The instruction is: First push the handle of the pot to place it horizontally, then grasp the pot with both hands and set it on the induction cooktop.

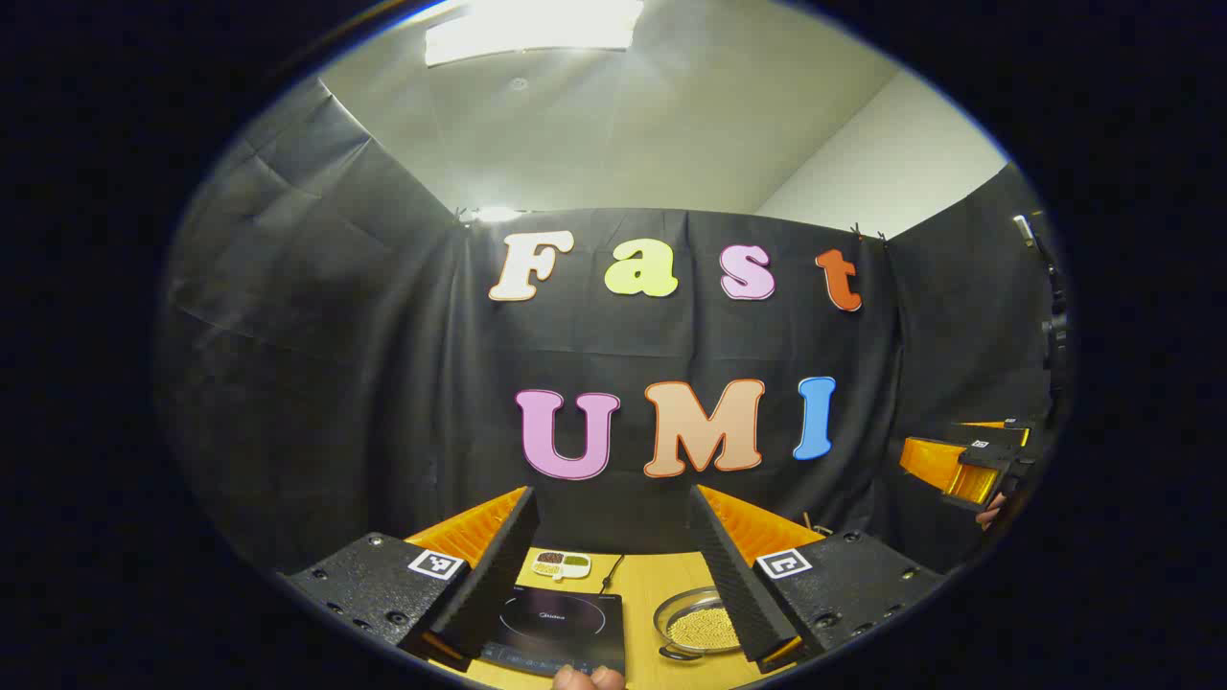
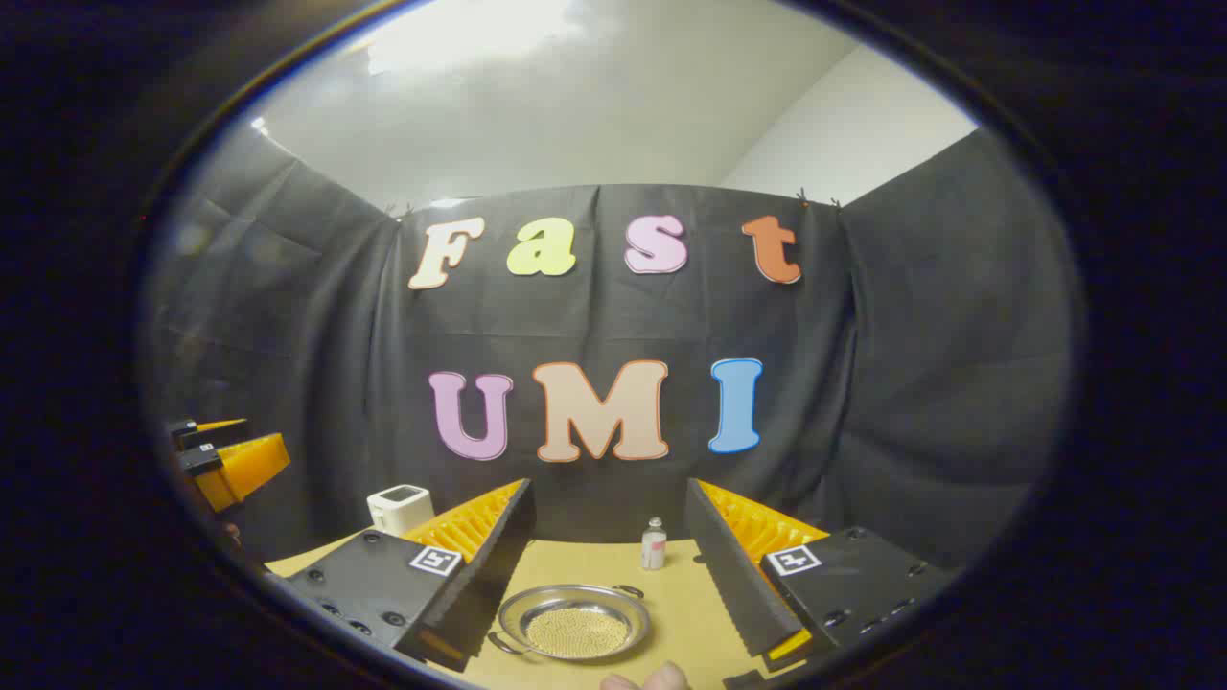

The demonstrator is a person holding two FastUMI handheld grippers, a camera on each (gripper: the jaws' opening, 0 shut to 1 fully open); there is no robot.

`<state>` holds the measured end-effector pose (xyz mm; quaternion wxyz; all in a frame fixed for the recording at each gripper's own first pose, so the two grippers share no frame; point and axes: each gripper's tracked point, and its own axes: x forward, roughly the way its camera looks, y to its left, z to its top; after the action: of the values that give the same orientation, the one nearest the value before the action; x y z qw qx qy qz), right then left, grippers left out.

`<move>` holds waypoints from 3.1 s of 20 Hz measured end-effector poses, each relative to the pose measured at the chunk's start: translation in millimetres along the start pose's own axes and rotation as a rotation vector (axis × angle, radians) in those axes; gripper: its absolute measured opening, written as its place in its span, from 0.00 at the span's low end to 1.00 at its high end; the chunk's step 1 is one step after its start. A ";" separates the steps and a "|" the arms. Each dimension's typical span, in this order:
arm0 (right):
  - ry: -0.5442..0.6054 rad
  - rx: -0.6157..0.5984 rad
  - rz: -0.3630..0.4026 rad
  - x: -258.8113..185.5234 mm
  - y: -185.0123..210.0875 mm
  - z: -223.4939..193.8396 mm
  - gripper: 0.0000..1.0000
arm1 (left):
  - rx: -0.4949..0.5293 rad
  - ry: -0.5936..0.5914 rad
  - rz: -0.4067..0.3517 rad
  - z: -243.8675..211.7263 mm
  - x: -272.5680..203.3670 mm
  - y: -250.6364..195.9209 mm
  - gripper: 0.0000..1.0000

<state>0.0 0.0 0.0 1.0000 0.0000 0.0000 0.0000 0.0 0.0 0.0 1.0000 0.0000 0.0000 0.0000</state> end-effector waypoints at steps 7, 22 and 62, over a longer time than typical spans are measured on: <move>0.004 -0.011 0.034 -0.2 -4.5 1.0 0.98 | 0.019 0.003 0.025 4.1 -5.6 -1.2 0.92; 0.034 0.010 0.118 9.2 -8.8 -10.9 0.98 | 0.055 0.054 0.100 -0.1 -17.3 -5.2 0.95; 0.627 0.120 -0.026 41.1 63.0 -267.4 0.00 | -0.048 0.265 -0.050 -123.7 93.3 74.0 0.96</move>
<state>41.1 63.0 -267.4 0.9494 0.0591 0.3083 -0.0129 93.3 74.0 -123.7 0.9907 -0.0238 0.1320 -0.0249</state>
